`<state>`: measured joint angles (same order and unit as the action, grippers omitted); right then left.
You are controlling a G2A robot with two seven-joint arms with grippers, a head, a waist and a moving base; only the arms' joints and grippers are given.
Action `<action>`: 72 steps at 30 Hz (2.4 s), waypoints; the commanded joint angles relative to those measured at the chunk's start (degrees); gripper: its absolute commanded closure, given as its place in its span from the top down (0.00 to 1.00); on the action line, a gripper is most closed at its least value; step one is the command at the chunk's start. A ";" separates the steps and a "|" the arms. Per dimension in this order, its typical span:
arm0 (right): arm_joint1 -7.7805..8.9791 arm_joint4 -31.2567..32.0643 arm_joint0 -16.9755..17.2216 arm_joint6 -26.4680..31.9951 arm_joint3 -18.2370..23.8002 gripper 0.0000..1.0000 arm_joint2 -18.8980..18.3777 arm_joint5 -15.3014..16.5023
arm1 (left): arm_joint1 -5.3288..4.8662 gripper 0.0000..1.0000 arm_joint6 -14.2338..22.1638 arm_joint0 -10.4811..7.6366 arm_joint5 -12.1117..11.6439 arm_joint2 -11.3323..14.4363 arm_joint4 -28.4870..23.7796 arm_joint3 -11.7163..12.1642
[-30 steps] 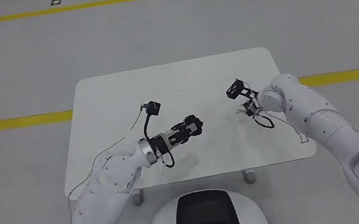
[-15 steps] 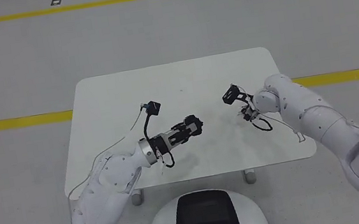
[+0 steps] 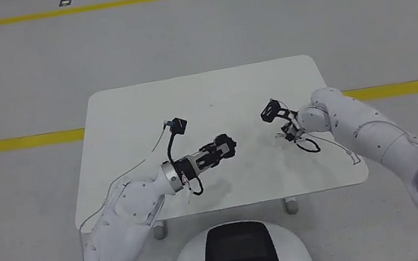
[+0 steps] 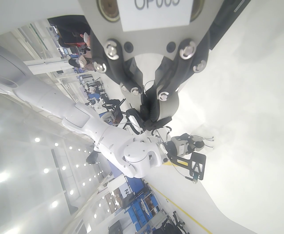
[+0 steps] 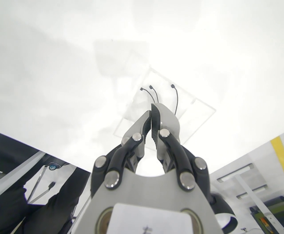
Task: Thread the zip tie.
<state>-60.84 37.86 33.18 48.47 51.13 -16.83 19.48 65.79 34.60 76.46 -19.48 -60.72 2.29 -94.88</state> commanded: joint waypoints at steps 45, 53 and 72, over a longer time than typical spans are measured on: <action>-4.89 -3.77 -2.65 -6.45 -11.34 0.09 7.06 0.00 | 0.00 0.00 0.00 0.00 0.00 0.00 0.00 0.00; -4.15 -4.08 -2.50 -6.67 -9.47 0.10 7.09 0.00 | 0.00 0.00 0.00 0.00 0.00 0.00 0.00 0.00; -3.02 -3.80 -2.20 -4.77 -7.36 0.10 7.09 0.00 | 0.00 0.00 0.00 0.00 0.00 0.00 0.00 0.00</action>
<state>-63.81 34.03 30.99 43.62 43.84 -9.74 19.48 65.79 34.60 76.46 -19.48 -60.72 2.29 -94.88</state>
